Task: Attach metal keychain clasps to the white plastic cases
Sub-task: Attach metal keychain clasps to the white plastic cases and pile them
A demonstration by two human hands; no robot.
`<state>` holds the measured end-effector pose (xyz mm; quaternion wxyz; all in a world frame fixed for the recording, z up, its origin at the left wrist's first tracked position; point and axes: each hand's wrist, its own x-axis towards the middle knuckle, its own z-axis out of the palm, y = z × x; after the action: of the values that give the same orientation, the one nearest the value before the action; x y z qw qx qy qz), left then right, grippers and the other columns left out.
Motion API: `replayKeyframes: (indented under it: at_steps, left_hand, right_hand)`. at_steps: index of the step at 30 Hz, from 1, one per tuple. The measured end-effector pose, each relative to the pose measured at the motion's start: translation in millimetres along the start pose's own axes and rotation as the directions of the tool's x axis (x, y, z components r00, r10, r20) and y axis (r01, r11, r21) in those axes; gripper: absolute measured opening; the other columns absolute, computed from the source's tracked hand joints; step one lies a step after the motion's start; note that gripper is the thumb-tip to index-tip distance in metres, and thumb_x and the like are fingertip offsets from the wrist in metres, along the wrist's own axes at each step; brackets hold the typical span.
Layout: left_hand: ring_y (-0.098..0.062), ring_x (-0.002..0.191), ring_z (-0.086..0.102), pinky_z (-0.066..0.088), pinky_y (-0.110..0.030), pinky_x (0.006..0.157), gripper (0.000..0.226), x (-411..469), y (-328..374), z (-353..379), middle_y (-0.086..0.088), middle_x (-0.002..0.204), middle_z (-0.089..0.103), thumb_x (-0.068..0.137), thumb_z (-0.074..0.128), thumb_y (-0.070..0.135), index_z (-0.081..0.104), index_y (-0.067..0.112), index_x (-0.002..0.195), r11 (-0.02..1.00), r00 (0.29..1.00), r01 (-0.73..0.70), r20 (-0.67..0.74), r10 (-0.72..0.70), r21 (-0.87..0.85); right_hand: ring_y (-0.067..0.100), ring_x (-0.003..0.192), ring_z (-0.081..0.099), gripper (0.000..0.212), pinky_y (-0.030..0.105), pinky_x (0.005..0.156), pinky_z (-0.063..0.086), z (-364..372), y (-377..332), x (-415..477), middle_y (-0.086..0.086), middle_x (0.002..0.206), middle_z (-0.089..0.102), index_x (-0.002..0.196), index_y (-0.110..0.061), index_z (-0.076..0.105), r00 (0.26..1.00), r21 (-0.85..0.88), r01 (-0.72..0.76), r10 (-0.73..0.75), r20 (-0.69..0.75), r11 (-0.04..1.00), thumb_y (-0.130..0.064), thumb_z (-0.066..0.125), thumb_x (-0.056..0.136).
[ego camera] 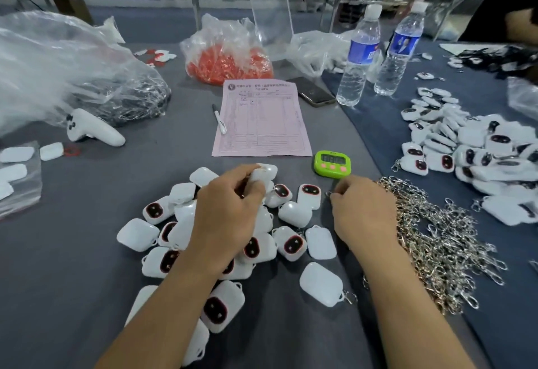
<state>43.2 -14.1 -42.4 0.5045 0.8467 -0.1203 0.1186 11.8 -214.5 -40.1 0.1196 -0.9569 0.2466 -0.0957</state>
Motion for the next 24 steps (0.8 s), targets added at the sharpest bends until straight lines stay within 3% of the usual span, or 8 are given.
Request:
replayKeyframes:
  at_steps: [3, 6, 9, 10, 12, 16, 21, 24]
  left_hand:
    - [-0.003, 0.07, 0.06, 0.042, -0.007, 0.059, 0.015, -6.4, 4.2, 0.1, 0.02, 0.07, 0.064, 0.092, 0.06, 0.023, 0.071, 0.033, 0.097, 0.999, 0.998, -0.034, -0.059, 0.036, 0.024]
    - [-0.007, 0.064, 0.058, 0.041, -0.01, 0.055, 0.009, -10.2, 8.1, -1.0, 0.016, 0.073, 0.062, 0.091, 0.053, 0.028, 0.062, 0.032, 0.09, 0.994, 0.99, -0.1, -0.101, 0.103, 0.031]
    - [-0.012, 0.068, 0.063, 0.05, -0.02, 0.056, 0.007, -12.1, 9.9, -3.1, 0.01, 0.076, 0.065, 0.093, 0.048, 0.031, 0.055, 0.031, 0.094, 0.989, 0.987, -0.142, -0.075, 0.139, -0.032]
    - [-0.012, 0.068, 0.064, 0.051, -0.02, 0.057, 0.005, -12.4, 11.0, -3.1, 0.01, 0.078, 0.065, 0.092, 0.05, 0.03, 0.053, 0.031, 0.095, 0.988, 0.987, -0.151, -0.067, 0.148, -0.038]
    - [-0.009, 0.069, 0.062, 0.047, -0.014, 0.057, 0.013, -12.7, 13.9, -3.8, 0.012, 0.082, 0.063, 0.086, 0.056, 0.024, 0.051, 0.033, 0.094, 0.985, 0.982, -0.172, -0.083, 0.172, 0.009]
    - [-0.005, 0.054, 0.055, 0.036, -0.009, 0.05, 0.02, -13.5, 13.7, -4.2, 0.014, 0.071, 0.061, 0.075, 0.059, 0.025, 0.058, 0.036, 0.091, 0.984, 0.985, -0.165, -0.039, 0.168, 0.072]
    - [-0.002, 0.077, 0.064, 0.045, -0.011, 0.064, 0.02, -10.1, 10.4, -2.1, 0.022, 0.078, 0.068, 0.074, 0.065, 0.056, 0.067, 0.04, 0.087, 0.993, 0.993, -0.111, -0.035, 0.113, 0.049]
    - [-0.001, 0.078, 0.067, 0.047, -0.01, 0.065, 0.009, -6.8, 5.0, -0.8, 0.024, 0.079, 0.071, 0.078, 0.073, 0.046, 0.071, 0.04, 0.083, 0.998, 0.997, -0.068, -0.049, 0.067, -0.017]
  right_hand:
    - [0.034, 0.084, 0.062, 0.021, 0.037, 0.073, 0.043, 4.8, -8.3, -7.4, 0.008, 0.091, 0.072, 0.089, -0.021, 0.071, 0.999, 0.231, 0.024, -0.019, -0.026, 0.973, -0.022, 0.052, 0.099]
    - [0.021, 0.068, 0.057, 0.017, 0.03, 0.065, 0.036, -1.8, -18.8, -11.6, 0.001, 0.076, 0.069, 0.085, -0.021, 0.072, 0.996, 0.595, 0.005, 0.049, -0.075, 0.804, -0.021, 0.06, 0.097]
    - [0.012, 0.053, 0.052, 0.019, 0.028, 0.055, 0.043, -8.0, -38.8, -23.7, -0.002, 0.059, 0.064, 0.083, -0.016, 0.071, 0.988, 0.94, -0.15, 0.085, 0.129, 0.307, -0.011, 0.06, 0.098]
    - [0.011, 0.05, 0.053, 0.021, 0.025, 0.051, 0.044, -7.6, -45.6, -28.7, 0.0, 0.057, 0.063, 0.083, -0.013, 0.069, 0.977, 0.966, -0.211, 0.037, 0.208, 0.15, -0.007, 0.057, 0.099]
    - [0.012, 0.049, 0.054, 0.025, 0.022, 0.048, 0.045, -5.4, -57.8, -35.7, 0.002, 0.059, 0.063, 0.082, -0.01, 0.067, 0.947, 0.947, -0.32, -0.051, 0.318, -0.032, -0.003, 0.053, 0.101]
    - [0.015, 0.052, 0.054, 0.024, 0.028, 0.054, 0.046, -0.3, -68.7, -38.6, 0.004, 0.064, 0.063, 0.082, -0.008, 0.068, 0.924, 0.921, -0.382, -0.049, 0.38, -0.079, -0.004, 0.054, 0.102]
    - [0.017, 0.06, 0.058, 0.021, 0.027, 0.053, 0.051, 2.1, -74.2, -43.9, 0.006, 0.068, 0.067, 0.084, -0.006, 0.071, 0.952, 0.952, -0.303, 0.021, 0.304, -0.044, -0.005, 0.057, 0.1]
    - [0.016, 0.062, 0.062, 0.021, 0.03, 0.062, 0.057, 4.6, -75.9, -44.9, 0.003, 0.068, 0.068, 0.083, -0.007, 0.072, 0.964, 0.964, -0.264, 0.034, 0.265, -0.036, -0.004, 0.058, 0.099]
